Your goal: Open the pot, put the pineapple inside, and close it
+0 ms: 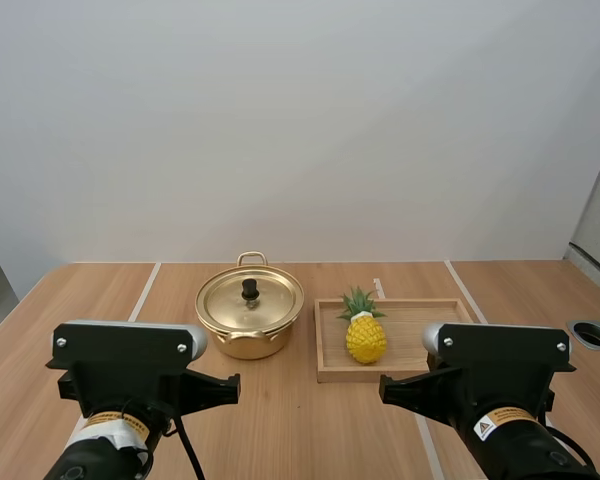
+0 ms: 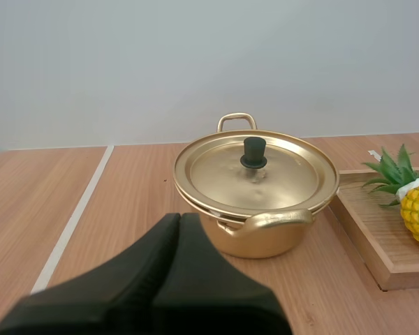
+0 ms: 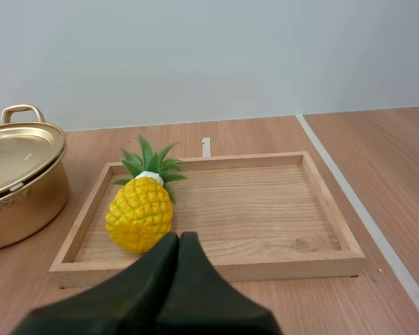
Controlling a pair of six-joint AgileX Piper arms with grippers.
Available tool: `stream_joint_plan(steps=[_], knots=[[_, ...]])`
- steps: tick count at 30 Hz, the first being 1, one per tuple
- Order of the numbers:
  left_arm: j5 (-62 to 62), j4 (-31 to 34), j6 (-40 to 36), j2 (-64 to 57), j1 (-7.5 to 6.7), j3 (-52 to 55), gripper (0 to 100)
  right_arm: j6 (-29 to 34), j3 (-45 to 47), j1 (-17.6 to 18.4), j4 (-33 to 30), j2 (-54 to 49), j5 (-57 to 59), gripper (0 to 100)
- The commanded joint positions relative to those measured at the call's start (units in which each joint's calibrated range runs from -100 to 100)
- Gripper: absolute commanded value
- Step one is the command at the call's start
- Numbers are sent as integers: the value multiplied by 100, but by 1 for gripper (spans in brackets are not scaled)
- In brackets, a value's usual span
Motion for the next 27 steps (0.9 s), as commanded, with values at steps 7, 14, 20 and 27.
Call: stream_joint_plan(steps=[7, 14, 20, 27], knots=[[-199, -17, -1, -22, 3, 0, 0, -45, 0, 13, 3, -42, -119, 0], [-199, -17, -1, -22, 3, 0, 0, -45, 0, 13, 3, -42, -119, 0], [-538, -37, -1, -22, 3, 0, 0, -45, 0, 13, 3, -42, -119, 0], [-514, 6, -1, -22, 3, 0, 0, -45, 0, 13, 30, -42, -119, 0]])
